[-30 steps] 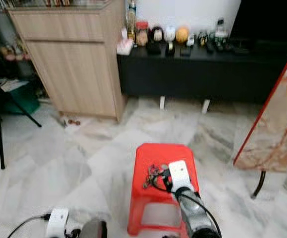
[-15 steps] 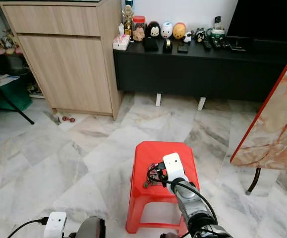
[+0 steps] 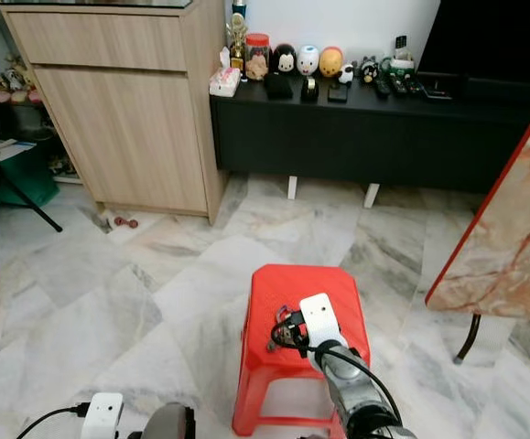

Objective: Hang keys on a hook

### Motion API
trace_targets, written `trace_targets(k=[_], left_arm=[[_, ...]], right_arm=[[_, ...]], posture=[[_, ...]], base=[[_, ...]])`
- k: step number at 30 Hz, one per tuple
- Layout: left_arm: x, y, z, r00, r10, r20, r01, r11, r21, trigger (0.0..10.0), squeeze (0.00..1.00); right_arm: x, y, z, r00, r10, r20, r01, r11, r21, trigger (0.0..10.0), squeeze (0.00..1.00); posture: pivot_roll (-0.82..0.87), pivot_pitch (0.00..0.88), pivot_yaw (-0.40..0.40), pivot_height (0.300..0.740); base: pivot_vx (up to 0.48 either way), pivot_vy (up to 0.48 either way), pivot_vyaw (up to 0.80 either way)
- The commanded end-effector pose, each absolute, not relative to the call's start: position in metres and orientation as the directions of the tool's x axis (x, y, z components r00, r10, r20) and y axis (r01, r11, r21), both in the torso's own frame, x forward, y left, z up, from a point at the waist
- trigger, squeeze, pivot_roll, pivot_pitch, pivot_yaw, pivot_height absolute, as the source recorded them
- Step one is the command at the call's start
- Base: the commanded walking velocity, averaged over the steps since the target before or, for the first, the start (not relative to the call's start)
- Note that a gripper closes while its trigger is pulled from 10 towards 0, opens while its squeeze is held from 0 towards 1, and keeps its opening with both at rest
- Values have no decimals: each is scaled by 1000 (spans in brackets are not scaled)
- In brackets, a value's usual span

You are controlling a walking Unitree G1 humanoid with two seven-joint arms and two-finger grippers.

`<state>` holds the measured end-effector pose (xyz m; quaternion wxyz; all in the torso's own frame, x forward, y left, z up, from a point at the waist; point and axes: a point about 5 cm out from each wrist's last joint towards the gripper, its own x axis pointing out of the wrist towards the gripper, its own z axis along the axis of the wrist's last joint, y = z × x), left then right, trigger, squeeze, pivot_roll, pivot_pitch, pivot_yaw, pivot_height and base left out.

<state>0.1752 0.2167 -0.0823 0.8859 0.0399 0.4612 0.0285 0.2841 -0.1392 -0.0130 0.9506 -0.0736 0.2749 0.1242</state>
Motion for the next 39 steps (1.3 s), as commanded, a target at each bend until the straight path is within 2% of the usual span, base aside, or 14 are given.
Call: trace_targets(k=[1,10,28,34,39], left_arm=[[174,213,-84,563,69,-824,3,996,86,10000,0],[172,213,-85,557,73,-827,8,996,93,10000,0],[170,214,-85,554,86,-828,15,994,113,10000,0],[171,215,-85,557,90,-826,9,993,114,10000,0],[172,215,-84,559,90,-824,6,994,112,10000,0]], right_arm=[[287,-140,-10,826,189,-531,-263,962,-67,10000,0],[286,-140,-12,822,187,-538,-265,962,-72,10000,0],[279,-138,-17,803,212,-557,-312,946,-90,10000,0],[279,-138,-17,804,208,-557,-303,949,-82,10000,0],[279,-138,-17,807,215,-550,-295,954,-59,10000,0]], posture=[[60,9,-54,643],[62,1,-56,643],[62,0,-55,643],[60,0,-55,643],[61,0,-56,643]], base=[[330,0,0],[329,0,0],[0,0,0],[0,0,800],[0,0,0]])
